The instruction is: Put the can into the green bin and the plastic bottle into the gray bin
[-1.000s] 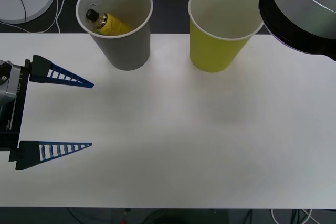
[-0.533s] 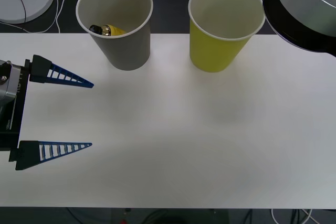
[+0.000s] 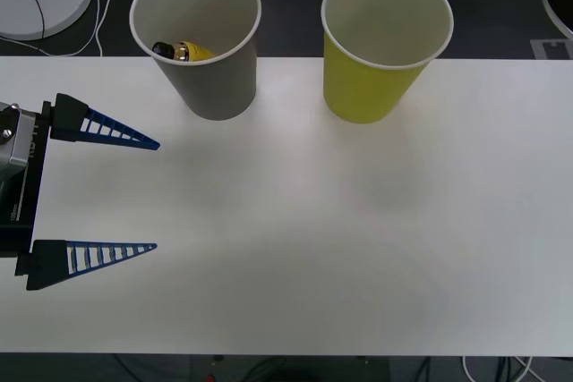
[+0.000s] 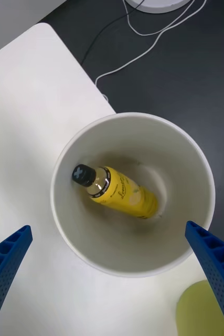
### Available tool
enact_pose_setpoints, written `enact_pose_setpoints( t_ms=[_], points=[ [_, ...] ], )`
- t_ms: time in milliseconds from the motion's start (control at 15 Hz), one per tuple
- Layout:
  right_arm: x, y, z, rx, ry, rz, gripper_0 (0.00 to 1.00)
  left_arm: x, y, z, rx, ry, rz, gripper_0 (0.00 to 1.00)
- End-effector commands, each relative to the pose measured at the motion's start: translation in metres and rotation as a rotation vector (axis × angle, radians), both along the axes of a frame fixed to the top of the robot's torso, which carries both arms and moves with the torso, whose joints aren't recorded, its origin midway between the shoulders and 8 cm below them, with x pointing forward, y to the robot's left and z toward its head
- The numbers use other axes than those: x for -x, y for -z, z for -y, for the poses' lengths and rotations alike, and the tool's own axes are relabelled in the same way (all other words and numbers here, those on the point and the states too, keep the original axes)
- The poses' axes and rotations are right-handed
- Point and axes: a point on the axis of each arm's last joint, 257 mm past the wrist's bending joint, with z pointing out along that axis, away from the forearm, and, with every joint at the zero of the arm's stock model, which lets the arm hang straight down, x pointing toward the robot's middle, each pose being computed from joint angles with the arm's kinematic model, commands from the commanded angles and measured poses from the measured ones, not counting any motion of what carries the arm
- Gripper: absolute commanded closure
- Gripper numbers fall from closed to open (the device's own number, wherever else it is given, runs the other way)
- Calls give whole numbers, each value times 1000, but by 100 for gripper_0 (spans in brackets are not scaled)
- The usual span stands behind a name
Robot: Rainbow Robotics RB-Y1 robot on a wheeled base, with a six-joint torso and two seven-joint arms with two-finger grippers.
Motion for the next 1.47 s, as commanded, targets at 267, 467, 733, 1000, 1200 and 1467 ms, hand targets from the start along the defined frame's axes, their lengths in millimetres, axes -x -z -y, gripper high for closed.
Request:
enact_pose_setpoints(
  t_ms=[267,467,733,1000,1200,1467],
  points=[
    [24,-6,33,-5,-84,-13,0,0,0,0,0,0,0,0],
    [38,-4,53,-9,-128,-4,0,0,0,0,0,0,0,0],
    [58,3,85,-21,-173,12,0,0,0,0,0,0,0,0],
    [80,14,119,-23,-209,34,0,0,0,0,0,0,0,0],
    [99,24,136,-35,-246,67,0,0,0,0,0,0,0,0],
    [123,46,158,-71,-301,135,0,0,0,0,0,0,0,0]
  ],
)
